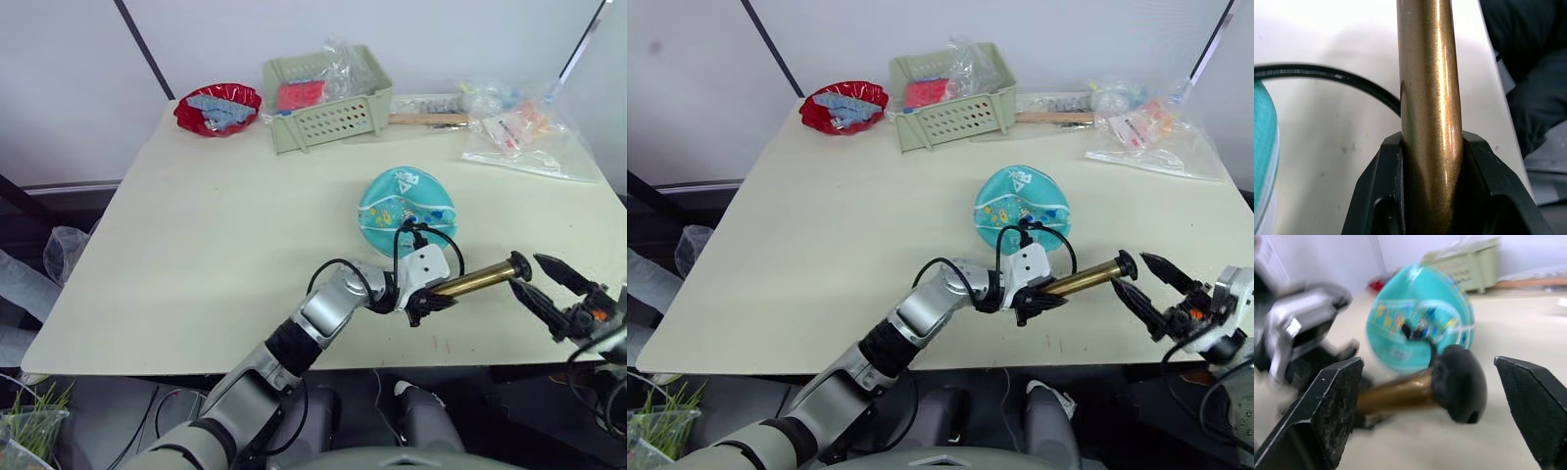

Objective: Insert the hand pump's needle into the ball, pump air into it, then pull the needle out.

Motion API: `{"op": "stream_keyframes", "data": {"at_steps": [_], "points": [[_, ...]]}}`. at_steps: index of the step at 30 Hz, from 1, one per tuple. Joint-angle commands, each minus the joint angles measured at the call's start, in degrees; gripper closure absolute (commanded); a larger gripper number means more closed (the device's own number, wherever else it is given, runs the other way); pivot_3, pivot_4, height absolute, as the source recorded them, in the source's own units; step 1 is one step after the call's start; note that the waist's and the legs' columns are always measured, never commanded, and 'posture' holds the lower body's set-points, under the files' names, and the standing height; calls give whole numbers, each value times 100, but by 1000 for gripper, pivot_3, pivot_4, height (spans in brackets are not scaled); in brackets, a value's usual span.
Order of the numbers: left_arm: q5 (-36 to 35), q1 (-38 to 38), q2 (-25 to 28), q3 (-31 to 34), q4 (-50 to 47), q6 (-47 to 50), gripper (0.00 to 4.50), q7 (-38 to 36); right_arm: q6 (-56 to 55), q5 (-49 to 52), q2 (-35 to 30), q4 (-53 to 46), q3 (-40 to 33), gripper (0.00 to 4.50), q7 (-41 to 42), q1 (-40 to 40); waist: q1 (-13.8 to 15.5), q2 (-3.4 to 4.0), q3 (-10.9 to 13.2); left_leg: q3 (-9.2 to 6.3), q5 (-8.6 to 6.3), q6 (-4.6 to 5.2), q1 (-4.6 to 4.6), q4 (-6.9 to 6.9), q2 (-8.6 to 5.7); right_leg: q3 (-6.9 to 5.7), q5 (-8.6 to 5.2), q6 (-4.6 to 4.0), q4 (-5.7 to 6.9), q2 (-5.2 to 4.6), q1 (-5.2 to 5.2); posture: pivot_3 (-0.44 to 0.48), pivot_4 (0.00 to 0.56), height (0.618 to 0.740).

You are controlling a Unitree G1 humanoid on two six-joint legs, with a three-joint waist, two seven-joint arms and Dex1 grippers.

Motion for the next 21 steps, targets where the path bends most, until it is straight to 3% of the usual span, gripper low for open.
{"op": "stream_keyframes", "data": {"at_steps": [1,21], "points": [[-135,163,22,202,-197,-134,3530,-104,519,533,196,-545,-4,0,-748,-58,5,2,-1,0,0,0,0,0,0,0,0,0,0,0,0,0,150,740],[-151,519,45,353,-475,-283,3530,-151,1862,2380,950,-818,214,0,-2719,-630,0,5,-3,-7,0,2,-4,0,-4,-4,0,0,4,5,-3,0,150,740]]}}
